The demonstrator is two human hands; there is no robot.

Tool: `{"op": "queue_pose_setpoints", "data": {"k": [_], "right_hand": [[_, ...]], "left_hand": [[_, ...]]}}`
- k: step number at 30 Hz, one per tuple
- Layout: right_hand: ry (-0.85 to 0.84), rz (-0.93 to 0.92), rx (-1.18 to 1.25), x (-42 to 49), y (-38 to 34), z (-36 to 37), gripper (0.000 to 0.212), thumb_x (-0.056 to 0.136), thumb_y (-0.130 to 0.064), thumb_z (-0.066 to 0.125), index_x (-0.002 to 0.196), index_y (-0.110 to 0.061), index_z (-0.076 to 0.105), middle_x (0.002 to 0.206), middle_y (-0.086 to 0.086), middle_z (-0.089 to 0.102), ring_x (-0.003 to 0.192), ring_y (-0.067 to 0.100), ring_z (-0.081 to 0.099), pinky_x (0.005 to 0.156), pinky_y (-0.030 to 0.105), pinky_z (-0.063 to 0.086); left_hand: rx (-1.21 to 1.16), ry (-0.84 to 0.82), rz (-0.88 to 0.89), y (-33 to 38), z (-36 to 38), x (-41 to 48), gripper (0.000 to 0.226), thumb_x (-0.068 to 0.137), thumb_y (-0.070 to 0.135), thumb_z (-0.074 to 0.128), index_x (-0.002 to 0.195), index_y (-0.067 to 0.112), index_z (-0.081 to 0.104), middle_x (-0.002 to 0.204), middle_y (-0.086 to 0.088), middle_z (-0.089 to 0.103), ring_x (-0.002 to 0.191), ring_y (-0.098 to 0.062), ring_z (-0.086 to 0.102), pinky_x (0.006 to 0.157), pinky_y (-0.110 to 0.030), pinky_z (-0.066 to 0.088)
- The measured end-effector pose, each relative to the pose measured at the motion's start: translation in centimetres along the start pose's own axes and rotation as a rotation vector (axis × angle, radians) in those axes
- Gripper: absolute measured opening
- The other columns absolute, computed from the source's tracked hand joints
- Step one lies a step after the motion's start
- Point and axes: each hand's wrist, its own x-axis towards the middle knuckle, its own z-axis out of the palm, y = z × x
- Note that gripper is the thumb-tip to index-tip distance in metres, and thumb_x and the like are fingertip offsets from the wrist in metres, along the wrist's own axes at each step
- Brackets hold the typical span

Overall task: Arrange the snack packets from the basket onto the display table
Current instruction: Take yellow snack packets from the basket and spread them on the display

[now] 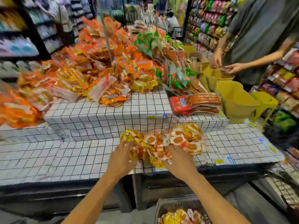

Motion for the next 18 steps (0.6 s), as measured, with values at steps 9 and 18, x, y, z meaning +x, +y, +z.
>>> {"op": "queue_pose_setpoints", "data": {"k": [9, 18], "right_hand": [[-0.181, 0.027, 0.03, 6.7, -1.9, 4.7, 0.118, 0.072, -0.068, 0.07, 0.157, -0.03, -0.002, 0.165, -0.001, -0.008, 0.153, 0.025, -0.002, 0.117, 0.054, 0.023], [-0.133, 0.092, -0.037, 9.1, -2.4, 8.1, 0.131, 0.067, -0.065, 0.072, 0.152, -0.035, -0.023, 0.161, -0.001, -0.027, 0.149, 0.026, -0.026, 0.116, 0.064, 0.019]], "left_hand": [[0.081, -0.235, -0.053, -3.5, 3.5, 5.7, 0.138, 0.057, 0.068, 0.079, 0.147, 0.045, -0.024, 0.16, -0.003, -0.026, 0.149, -0.032, -0.017, 0.114, -0.059, 0.029], [0.08, -0.106, -0.029, -3.4, 5.6, 7.5, 0.144, 0.051, 0.068, 0.082, 0.147, 0.044, -0.023, 0.162, 0.0, -0.02, 0.149, -0.029, -0.021, 0.108, -0.061, 0.036]]}}
